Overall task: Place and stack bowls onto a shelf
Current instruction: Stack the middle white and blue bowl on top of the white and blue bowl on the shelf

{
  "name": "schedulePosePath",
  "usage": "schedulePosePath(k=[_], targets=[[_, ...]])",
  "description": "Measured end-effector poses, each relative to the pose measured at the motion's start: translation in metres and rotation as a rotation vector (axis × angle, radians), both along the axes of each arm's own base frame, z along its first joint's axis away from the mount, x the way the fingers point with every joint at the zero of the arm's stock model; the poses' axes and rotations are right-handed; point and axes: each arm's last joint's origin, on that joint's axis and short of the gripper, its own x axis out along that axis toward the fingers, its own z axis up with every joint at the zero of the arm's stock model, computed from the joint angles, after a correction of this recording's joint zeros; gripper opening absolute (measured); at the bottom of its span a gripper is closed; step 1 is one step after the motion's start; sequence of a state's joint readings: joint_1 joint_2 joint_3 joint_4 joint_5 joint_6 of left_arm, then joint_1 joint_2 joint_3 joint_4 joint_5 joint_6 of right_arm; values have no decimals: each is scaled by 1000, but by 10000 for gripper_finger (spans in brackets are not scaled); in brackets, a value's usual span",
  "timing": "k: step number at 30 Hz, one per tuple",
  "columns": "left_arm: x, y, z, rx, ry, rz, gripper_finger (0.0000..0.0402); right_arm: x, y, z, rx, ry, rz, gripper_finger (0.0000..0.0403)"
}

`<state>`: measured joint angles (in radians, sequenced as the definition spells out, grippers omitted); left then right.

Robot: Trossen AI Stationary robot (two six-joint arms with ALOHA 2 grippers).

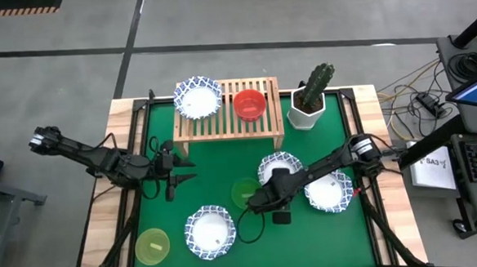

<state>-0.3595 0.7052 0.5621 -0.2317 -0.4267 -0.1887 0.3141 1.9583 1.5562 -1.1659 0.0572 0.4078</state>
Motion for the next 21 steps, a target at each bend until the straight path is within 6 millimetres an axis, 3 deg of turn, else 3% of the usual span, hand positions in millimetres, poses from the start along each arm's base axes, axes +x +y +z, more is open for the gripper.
schedulePosePath(k=[8, 11, 16, 21], targets=[[0, 0, 1, 11, -6, -4, 136, -2, -1, -3, -17, 7, 2, 20], [0, 0, 1, 11, -6, -4, 136, -2, -1, 4, 4, 5, 3, 15], [0, 0, 1, 17, -9, -7, 136, -5, 0, 36, 54, -35, 20, 13], [-1, 1, 5, 18, -44, 27, 136, -8, -5, 88, 91, -156, 78, 12]])
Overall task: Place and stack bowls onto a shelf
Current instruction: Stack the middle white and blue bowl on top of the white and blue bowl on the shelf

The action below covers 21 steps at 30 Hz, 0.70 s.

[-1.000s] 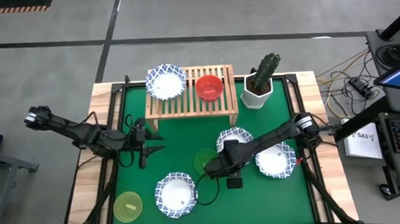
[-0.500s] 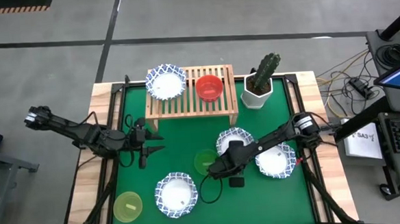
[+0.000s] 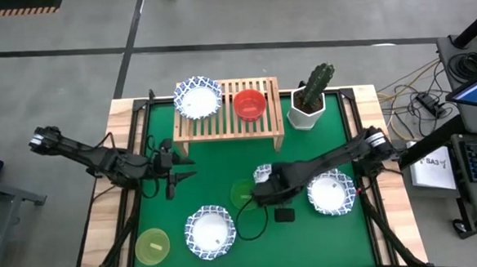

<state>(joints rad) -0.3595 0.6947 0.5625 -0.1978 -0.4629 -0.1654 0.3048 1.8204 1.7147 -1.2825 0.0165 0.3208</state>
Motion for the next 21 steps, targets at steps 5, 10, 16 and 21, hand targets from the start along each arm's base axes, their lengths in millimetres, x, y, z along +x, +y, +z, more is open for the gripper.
schedulePosePath(k=[5, 10, 16, 21], targets=[[-3, 1, 3, -9, -23, 1, 136, -5, -5, 63, 48, -209, 64, 12], [-5, 2, 7, -20, -53, 2, 136, -8, -9, 113, 15, -422, 186, 12], [-6, 2, 11, -65, -95, 9, 136, 5, -25, 149, -262, -662, 373, 12], [-9, 2, 26, -201, -243, -14, 136, 27, -58, 158, -553, -759, 462, 12]])
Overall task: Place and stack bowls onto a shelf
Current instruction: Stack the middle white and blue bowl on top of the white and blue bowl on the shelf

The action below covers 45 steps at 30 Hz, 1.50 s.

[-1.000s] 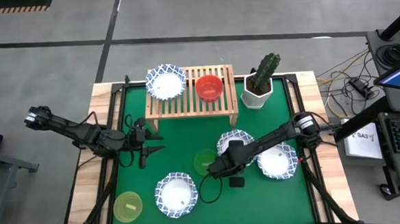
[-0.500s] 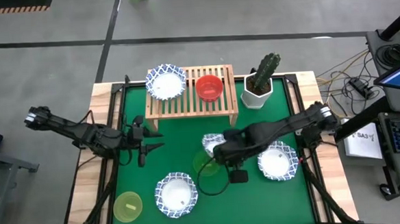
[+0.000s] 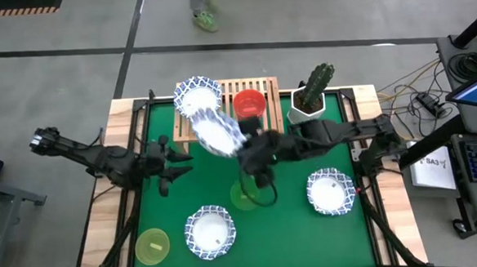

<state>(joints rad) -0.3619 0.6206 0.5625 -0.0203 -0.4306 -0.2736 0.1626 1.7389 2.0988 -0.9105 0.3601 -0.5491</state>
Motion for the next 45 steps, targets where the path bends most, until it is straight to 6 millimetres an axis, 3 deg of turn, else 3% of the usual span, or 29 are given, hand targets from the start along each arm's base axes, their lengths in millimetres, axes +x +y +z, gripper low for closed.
schedulePosePath(k=[6, 11, 16, 25, 29, 38, 45], targets=[[-21, 5, 29, -46, -156, -70, 136, 36, -69, -7, -151, -104, -76, 12], [-37, 14, 46, 7, -268, 7, 136, 59, -131, -31, -71, -125, -55, 12], [-50, 20, 52, 1, -322, 50, 136, 75, -163, -63, -56, -75, -99, 12], [-54, 21, 50, 15, -323, 51, 136, 87, -173, -85, -132, -8, -123, 13], [-52, 20, 50, 20, -314, 50, 136, 87, -173, -84, -146, -10, -122, 26], [-46, 18, 48, 30, -290, 49, 136, 86, -173, -84, -136, -9, -137, 97], [-39, 16, 44, 10, -255, 61, 136, 81, -165, -75, -76, -27, -159, 117]])
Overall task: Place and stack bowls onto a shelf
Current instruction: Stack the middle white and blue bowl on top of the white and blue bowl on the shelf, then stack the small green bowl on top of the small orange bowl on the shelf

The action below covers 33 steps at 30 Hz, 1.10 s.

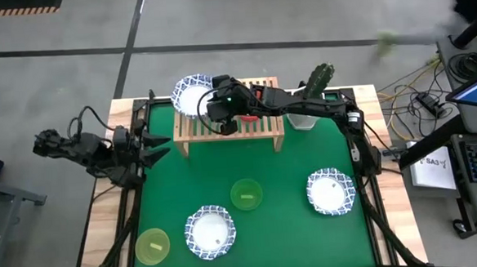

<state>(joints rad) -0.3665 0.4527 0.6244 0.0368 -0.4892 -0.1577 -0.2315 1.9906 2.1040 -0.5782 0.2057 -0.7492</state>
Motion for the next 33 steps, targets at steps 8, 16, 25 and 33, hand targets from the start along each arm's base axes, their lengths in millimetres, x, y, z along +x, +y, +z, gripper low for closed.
schedulePosePath(k=[8, 16, 25, 33], targets=[[28, -11, -38, -169, 172, -23, 136, -33, 20, 12, 441, 74, 219, 92], [56, -22, -74, -297, 332, -4, 136, -47, 58, 0, 548, 159, 378, 57], [78, -32, -84, -335, 415, -11, 136, -70, 90, -17, 580, 135, 536, 43], [90, -44, -83, -429, 446, -65, 136, -98, 96, -32, 585, 44, 542, 43]])
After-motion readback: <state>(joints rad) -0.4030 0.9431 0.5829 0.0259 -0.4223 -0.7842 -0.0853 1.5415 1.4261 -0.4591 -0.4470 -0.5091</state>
